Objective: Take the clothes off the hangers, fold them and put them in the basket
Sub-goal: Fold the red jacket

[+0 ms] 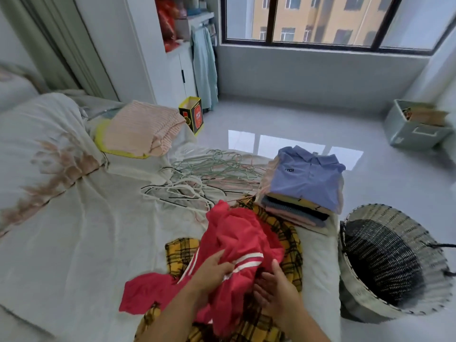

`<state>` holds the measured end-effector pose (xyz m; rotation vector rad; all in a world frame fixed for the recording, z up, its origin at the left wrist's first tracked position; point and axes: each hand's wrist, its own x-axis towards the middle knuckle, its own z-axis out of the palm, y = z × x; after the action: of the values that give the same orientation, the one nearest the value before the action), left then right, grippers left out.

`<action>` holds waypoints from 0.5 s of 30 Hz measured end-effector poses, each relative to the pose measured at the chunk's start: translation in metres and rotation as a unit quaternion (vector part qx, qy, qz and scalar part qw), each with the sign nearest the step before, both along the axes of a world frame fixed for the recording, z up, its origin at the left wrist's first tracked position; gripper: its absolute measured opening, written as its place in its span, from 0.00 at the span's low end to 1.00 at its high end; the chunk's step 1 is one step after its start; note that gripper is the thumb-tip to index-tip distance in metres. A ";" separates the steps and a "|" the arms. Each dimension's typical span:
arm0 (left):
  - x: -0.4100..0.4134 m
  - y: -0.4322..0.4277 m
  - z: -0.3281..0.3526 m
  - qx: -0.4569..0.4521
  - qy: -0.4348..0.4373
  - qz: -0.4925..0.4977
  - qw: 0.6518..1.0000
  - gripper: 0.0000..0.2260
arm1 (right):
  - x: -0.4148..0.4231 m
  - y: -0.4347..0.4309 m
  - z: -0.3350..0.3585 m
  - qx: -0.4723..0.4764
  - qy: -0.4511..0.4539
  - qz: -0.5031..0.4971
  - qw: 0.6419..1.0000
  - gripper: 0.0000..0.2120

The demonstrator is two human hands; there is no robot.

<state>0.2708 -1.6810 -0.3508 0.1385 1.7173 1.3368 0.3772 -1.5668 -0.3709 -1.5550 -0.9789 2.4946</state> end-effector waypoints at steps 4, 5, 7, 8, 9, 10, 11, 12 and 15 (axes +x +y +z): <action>0.044 -0.030 0.025 0.049 0.013 -0.104 0.993 0.17 | 0.003 -0.013 0.019 -0.044 0.050 -0.037 0.997 0.24; 0.053 -0.038 0.028 0.058 0.009 -0.127 0.990 0.15 | 0.002 -0.018 0.026 -0.016 0.036 -0.039 0.998 0.19; 0.062 -0.056 0.034 0.073 -0.012 -0.148 0.986 0.14 | -0.002 -0.025 0.045 0.088 0.001 -0.052 0.995 0.12; 0.063 -0.066 0.040 0.077 -0.025 -0.152 0.985 0.14 | -0.004 -0.029 0.059 0.136 -0.001 -0.057 0.989 0.11; 0.060 -0.075 0.044 0.075 -0.035 -0.146 0.986 0.14 | -0.006 -0.031 0.074 0.173 0.011 -0.055 0.983 0.09; 0.054 -0.086 0.048 0.065 -0.041 -0.137 0.988 0.15 | -0.008 -0.033 0.090 0.207 0.024 -0.048 0.977 0.08; 0.045 -0.097 0.051 0.052 -0.042 -0.118 0.991 0.14 | -0.010 -0.033 0.108 0.232 0.039 -0.041 0.971 0.09; 0.032 -0.106 0.054 0.043 -0.038 -0.092 0.994 0.14 | -0.012 -0.035 0.129 0.252 0.062 -0.029 0.965 0.09; -0.014 -0.135 0.065 0.035 -0.010 0.004 0.999 0.12 | -0.023 -0.045 0.191 0.309 0.131 0.017 0.942 0.11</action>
<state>0.2566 -1.8155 -0.2860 0.1577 1.6557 1.4000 0.3542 -1.6118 -0.1802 -0.9915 -1.5407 2.0281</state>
